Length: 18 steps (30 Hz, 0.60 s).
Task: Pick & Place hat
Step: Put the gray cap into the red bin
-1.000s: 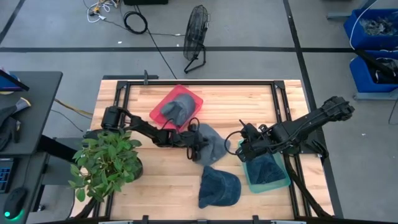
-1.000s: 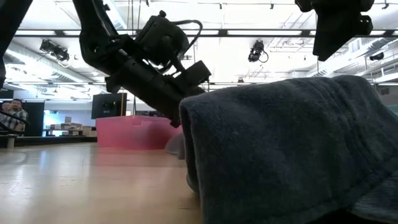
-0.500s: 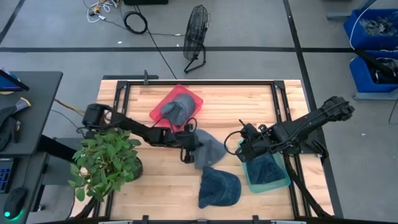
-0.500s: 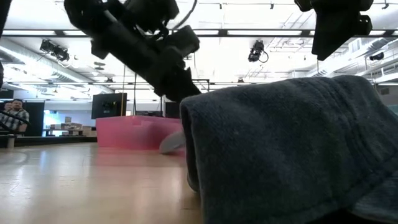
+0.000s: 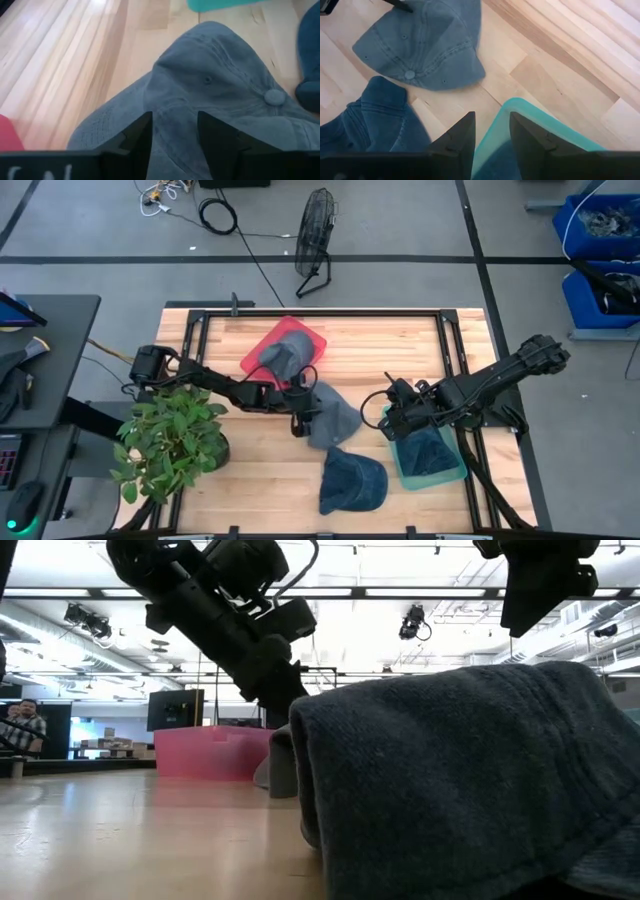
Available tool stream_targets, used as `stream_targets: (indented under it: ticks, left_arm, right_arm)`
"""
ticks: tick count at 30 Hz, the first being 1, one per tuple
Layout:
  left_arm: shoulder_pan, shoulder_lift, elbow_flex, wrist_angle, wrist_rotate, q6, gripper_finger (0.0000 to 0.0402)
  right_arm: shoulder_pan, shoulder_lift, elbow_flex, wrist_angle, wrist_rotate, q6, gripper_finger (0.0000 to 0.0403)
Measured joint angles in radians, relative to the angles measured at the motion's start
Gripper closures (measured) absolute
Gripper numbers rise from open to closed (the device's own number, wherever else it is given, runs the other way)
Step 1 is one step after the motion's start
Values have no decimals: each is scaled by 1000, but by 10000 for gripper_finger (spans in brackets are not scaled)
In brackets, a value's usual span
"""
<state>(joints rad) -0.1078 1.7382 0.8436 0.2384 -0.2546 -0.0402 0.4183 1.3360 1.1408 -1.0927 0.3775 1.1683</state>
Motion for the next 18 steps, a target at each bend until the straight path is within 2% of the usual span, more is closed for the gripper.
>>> stream_targets:
  ticks: [6,11,14,18]
  left_arm:
    - [8,0,0,-23,0,-4,231]
    - [37,0,1,-116,-1,-30,246]
    - [57,-2,2,-135,0,-20,285]
    - [67,-9,2,-142,8,56,381]
  right_arm:
    - [0,0,0,0,0,0,277]
    - [0,0,0,0,0,0,277]
    - [0,0,0,0,0,0,277]
    - [0,0,0,0,0,0,277]
